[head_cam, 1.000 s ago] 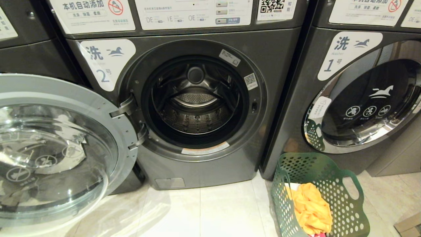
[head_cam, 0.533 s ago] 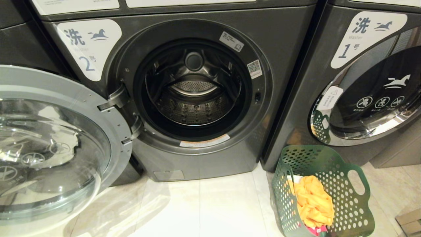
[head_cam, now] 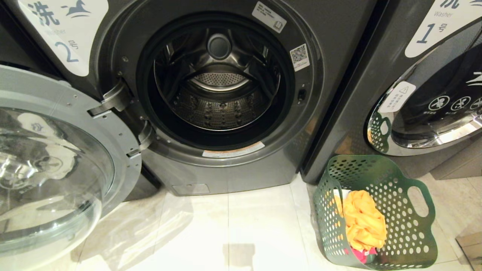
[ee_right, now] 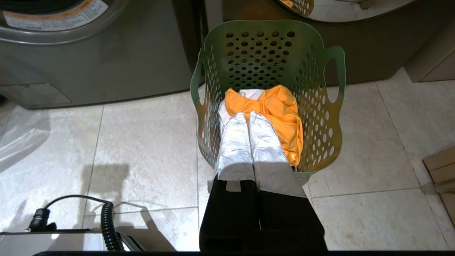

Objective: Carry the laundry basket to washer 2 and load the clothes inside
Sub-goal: Place the clothes into the washing machine

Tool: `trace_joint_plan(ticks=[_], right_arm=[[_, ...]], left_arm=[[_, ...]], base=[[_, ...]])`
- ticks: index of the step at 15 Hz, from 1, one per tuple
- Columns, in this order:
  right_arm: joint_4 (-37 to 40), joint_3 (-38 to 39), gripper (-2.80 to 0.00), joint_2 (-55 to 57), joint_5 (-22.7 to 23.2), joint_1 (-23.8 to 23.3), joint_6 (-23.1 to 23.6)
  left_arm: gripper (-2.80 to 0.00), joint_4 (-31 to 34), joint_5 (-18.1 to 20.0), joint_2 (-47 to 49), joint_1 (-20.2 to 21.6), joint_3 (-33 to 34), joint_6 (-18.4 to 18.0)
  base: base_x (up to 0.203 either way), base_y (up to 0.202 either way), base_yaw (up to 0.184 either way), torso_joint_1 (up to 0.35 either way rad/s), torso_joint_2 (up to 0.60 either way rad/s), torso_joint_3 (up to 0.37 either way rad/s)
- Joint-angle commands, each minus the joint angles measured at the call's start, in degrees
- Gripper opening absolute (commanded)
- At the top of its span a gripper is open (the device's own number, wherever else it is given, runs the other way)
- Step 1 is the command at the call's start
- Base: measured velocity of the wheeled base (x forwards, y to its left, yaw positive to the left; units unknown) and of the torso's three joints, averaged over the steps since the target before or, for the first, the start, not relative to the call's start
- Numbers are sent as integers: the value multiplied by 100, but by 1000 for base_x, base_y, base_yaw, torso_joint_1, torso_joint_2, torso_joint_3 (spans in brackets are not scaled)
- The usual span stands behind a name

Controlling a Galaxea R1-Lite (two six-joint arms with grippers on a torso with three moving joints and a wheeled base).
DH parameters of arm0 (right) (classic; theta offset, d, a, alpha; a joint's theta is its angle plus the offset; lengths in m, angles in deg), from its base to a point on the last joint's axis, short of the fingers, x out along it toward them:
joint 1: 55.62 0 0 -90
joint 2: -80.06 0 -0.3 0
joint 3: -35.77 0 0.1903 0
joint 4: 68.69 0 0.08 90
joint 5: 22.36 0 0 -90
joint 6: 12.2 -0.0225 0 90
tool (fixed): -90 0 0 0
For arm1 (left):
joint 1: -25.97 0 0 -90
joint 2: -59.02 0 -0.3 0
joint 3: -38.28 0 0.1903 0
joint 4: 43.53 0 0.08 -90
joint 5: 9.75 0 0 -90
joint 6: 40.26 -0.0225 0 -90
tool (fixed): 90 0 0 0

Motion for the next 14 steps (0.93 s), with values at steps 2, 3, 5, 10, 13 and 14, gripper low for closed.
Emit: trace_joint_plan(ticks=[2, 3, 5, 10, 13, 14], right_arm=[[-2, 0, -280, 5, 0, 6, -1], [-6, 0, -280, 5, 0, -3, -1], [-10, 0, -280, 5, 0, -3, -1], [-10, 9, -280, 5, 0, -3, -10], [-4, 1, -280, 5, 0, -3, -10], [-2, 9, -280, 5, 0, -3, -10]], left_arm=[[-280, 0, -1, 7, 0, 2, -1], [-280, 0, -1, 7, 0, 2, -1], [-280, 0, -1, 7, 0, 2, -1], [-280, 0, -1, 7, 0, 2, 4], [-280, 0, -1, 7, 0, 2, 8], [-280, 0, -1, 7, 0, 0, -1]], base=[[0, 0, 0, 5, 0, -199], [0, 0, 0, 8, 6, -189], [0, 0, 0, 3, 3, -199], [0, 0, 0, 3, 2, -56], [0, 0, 0, 0, 0, 0], [0, 0, 0, 0, 0, 0]])
